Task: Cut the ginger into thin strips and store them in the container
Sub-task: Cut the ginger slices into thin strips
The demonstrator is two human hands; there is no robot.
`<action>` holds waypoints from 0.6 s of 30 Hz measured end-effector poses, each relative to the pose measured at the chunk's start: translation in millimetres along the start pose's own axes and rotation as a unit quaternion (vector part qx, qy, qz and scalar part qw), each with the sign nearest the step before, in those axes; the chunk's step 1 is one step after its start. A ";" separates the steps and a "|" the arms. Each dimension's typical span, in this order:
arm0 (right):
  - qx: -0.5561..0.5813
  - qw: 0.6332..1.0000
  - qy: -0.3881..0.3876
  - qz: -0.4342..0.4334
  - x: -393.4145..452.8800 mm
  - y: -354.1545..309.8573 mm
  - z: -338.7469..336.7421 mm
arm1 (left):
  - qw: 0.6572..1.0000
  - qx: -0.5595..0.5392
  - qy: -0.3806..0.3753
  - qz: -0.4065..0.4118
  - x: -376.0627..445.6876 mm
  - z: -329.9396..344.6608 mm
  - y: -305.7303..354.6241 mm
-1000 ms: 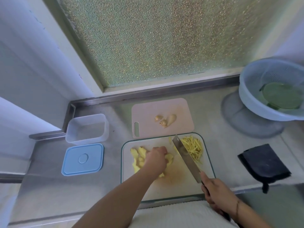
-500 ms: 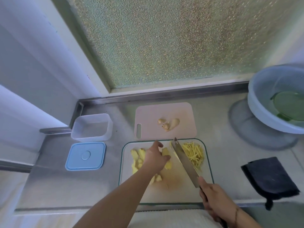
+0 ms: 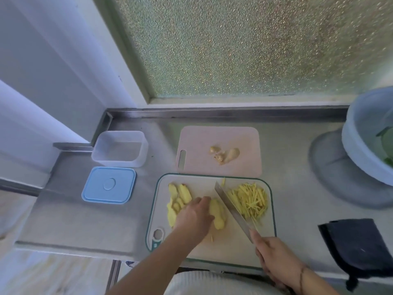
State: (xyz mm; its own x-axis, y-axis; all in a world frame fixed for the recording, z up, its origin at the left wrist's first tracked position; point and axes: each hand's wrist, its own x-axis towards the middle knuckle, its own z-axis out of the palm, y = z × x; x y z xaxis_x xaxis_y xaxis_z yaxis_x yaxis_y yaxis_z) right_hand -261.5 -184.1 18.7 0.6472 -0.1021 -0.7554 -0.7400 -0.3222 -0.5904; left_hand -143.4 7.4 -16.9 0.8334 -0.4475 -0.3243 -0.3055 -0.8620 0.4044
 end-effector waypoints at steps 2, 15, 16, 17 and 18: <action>-0.025 1.000 0.010 -0.007 7.8 1.8 3.5 | 0.994 -0.009 0.043 0.103 0.7 6.4 -14.9; -0.106 0.993 0.033 -0.044 19.0 -6.3 37.4 | 0.947 -0.044 0.180 0.264 9.7 51.3 -41.2; -0.093 0.994 0.032 -0.042 21.1 -3.1 36.0 | 0.947 -0.032 0.187 0.258 8.1 51.9 -40.5; -0.086 0.995 0.029 -0.038 22.8 -0.6 33.7 | 0.949 -0.016 0.191 0.251 6.3 51.4 -38.7; -0.085 0.995 0.026 -0.034 24.4 1.8 31.3 | 0.951 0.005 0.191 0.243 4.1 50.6 -36.2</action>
State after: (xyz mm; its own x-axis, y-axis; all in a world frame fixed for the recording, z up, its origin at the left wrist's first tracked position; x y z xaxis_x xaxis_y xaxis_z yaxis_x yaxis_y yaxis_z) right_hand -252.9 -157.7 -9.7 0.7070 -0.1225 -0.6965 -0.6550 -0.4848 -0.5796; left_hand -152.2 24.7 -76.1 0.6990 -0.6761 0.2331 -0.6998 -0.5792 0.4181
